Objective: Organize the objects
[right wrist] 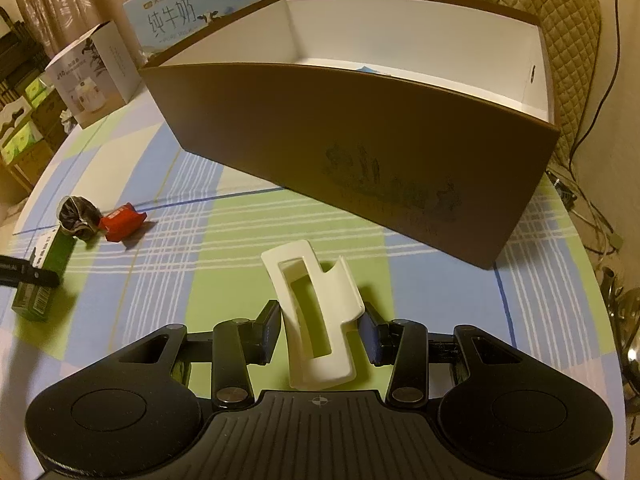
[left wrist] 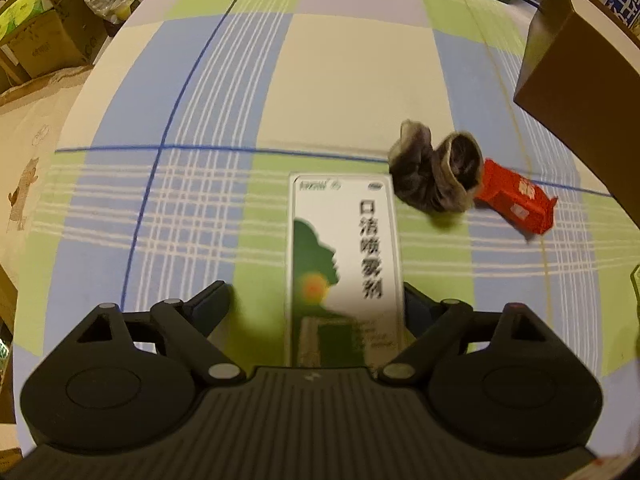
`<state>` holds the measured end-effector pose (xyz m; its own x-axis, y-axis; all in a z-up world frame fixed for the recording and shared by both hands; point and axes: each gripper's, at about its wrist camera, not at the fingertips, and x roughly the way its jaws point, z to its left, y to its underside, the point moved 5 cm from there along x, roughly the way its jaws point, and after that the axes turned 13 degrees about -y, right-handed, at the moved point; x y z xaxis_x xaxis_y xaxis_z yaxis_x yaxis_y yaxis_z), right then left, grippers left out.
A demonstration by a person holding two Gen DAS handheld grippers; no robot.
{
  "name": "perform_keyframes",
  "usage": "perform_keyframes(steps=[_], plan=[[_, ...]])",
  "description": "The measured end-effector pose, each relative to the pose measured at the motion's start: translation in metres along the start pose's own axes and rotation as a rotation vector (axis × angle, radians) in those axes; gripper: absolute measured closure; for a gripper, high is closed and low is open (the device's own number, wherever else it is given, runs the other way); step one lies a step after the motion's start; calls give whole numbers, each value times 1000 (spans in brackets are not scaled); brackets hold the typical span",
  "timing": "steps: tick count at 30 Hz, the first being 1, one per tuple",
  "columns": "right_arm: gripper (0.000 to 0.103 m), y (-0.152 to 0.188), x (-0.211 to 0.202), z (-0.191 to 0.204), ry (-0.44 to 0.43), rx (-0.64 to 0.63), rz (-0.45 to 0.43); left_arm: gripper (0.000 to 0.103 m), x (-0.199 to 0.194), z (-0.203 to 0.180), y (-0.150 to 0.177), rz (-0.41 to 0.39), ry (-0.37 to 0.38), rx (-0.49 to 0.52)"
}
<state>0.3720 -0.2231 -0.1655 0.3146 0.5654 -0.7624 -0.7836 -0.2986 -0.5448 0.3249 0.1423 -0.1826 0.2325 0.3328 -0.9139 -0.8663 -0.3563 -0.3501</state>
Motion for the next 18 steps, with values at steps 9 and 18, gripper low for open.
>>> perform_keyframes(steps=[9, 18], plan=[[64, -1, -6, 0, 8, -9, -10, 38, 3, -19, -15, -49, 2, 70], [64, 2, -20, -1, 15, -10, -28, 52, -10, -21, 1, -59, 17, 86]])
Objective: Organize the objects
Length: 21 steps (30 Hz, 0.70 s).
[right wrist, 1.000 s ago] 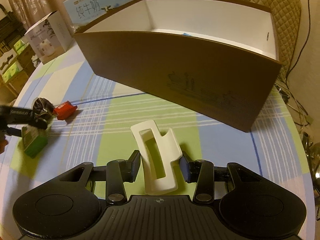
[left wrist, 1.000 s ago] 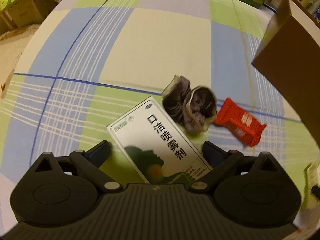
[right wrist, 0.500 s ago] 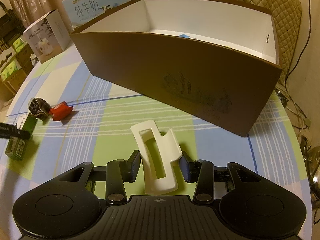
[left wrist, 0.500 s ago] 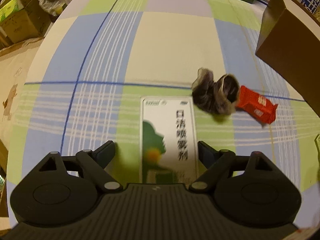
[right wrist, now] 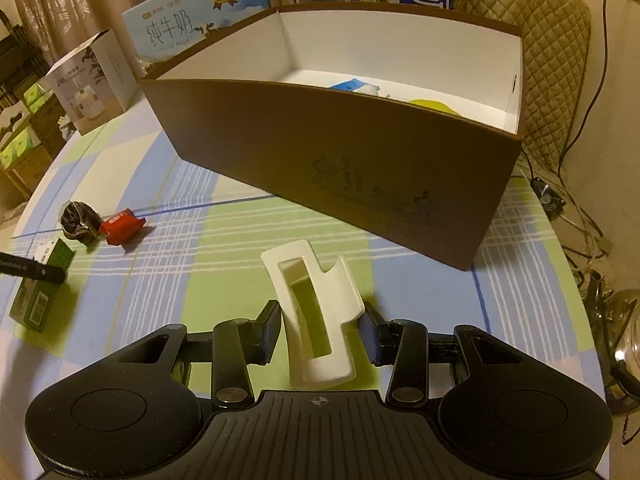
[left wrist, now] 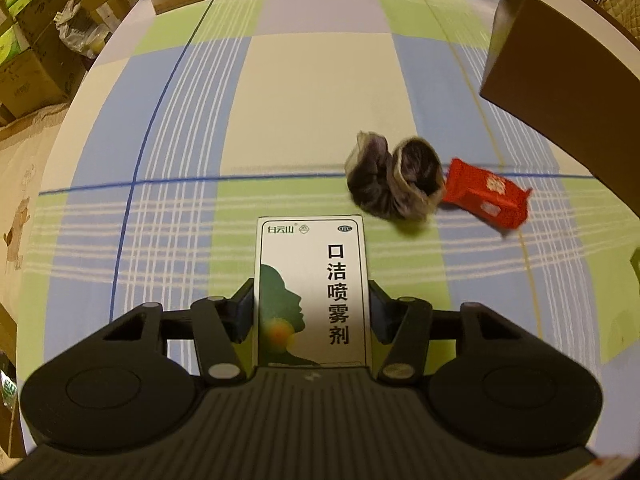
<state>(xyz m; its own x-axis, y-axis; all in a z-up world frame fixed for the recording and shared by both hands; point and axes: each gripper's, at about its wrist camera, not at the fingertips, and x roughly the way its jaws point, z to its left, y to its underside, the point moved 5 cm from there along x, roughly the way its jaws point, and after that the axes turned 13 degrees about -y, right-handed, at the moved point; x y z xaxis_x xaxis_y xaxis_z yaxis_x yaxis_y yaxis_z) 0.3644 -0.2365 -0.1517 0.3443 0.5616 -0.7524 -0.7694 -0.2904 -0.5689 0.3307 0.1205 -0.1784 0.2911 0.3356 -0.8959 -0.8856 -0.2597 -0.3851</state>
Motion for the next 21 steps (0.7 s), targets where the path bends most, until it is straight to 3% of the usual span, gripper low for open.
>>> perform_keyframes(steps=[9, 21], plan=[[64, 0, -13, 10, -22, -30, -8, 52, -37, -1, 13, -42, 41, -8], [64, -10, -43, 18, -28, -25, -42, 52, -97, -36, -12, -144, 130, 58]])
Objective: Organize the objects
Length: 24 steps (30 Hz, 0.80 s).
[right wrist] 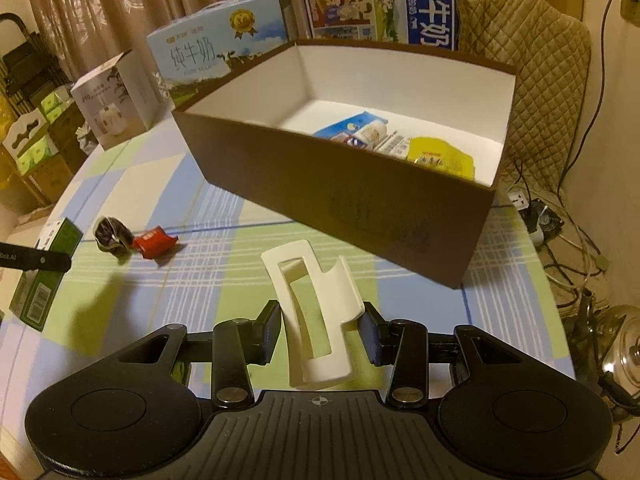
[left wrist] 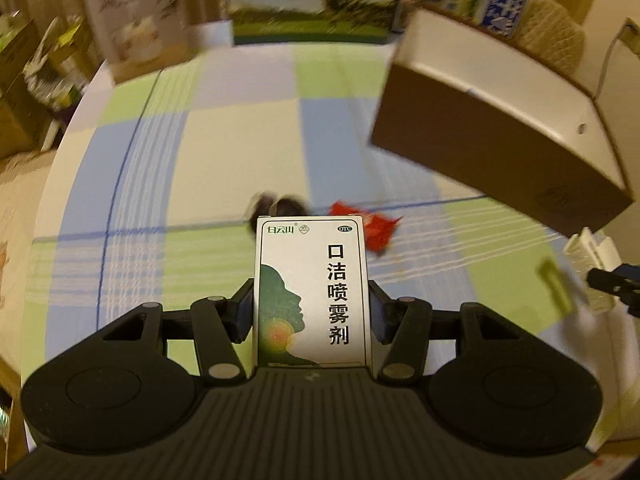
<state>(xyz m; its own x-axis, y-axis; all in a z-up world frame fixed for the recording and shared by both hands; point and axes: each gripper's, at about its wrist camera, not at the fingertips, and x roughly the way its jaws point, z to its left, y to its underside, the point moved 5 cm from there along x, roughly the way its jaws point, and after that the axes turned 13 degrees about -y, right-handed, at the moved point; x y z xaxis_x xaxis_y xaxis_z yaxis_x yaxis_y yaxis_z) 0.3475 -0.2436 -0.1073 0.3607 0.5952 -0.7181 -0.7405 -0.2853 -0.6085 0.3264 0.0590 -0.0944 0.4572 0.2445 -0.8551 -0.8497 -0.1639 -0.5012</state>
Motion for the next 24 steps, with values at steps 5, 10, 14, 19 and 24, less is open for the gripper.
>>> perform_keyframes(steps=[5, 10, 14, 19, 24], plan=[[64, -16, -13, -2, 6, 19, -22, 52, -21, -32, -33, -78, 63, 52], [64, -42, -22, -9, 30, 52, -60, 52, -33, -71, -76, -147, 123, 105], [64, -71, -28, -23, 43, 92, -96, 52, -37, -104, -115, -199, 154, 146], [65, -110, -33, -36, 23, 132, -149, 52, -29, -139, -159, -225, 183, 181], [66, -140, -31, -49, -19, 170, -185, 52, -12, -164, -189, -223, 189, 208]])
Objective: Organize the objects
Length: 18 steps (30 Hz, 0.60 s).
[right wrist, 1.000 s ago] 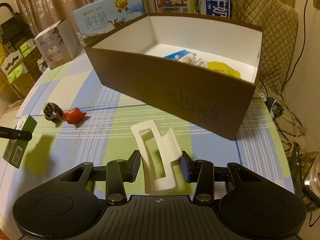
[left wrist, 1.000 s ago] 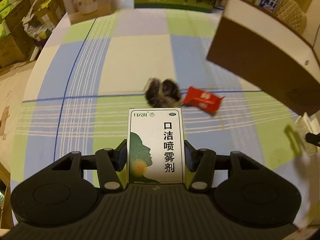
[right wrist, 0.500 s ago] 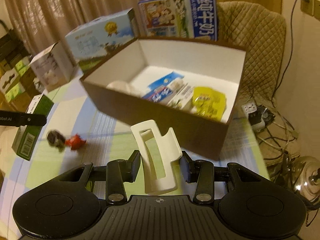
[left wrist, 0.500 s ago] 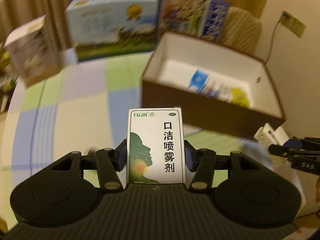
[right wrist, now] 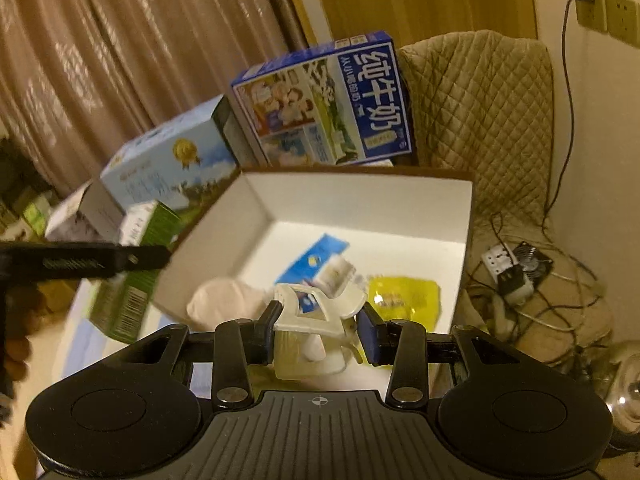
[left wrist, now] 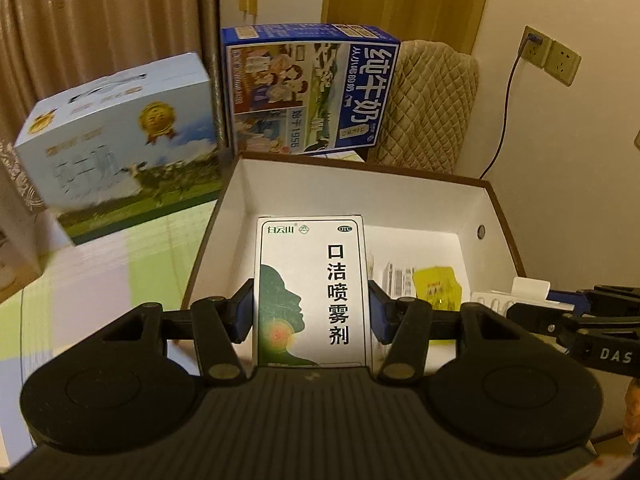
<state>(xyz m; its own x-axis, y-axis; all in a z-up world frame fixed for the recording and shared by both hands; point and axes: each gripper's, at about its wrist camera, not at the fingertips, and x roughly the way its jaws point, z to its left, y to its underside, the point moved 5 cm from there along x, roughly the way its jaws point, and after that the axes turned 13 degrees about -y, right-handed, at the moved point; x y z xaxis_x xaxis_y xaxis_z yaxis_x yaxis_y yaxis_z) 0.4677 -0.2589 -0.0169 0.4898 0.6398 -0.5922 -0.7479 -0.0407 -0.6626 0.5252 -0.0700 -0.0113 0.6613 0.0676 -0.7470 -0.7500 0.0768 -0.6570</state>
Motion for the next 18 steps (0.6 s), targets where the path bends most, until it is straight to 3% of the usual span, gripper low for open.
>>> perform_keyframes(steps=[9, 18], plan=[[66, -29, 39, -39, 107, -20, -10, 52, 55, -12, -27, 52, -9, 23], [66, -40, 79, -72, 223, -44, 25, 52, 118, -18, -37, 126, -47, 125]])
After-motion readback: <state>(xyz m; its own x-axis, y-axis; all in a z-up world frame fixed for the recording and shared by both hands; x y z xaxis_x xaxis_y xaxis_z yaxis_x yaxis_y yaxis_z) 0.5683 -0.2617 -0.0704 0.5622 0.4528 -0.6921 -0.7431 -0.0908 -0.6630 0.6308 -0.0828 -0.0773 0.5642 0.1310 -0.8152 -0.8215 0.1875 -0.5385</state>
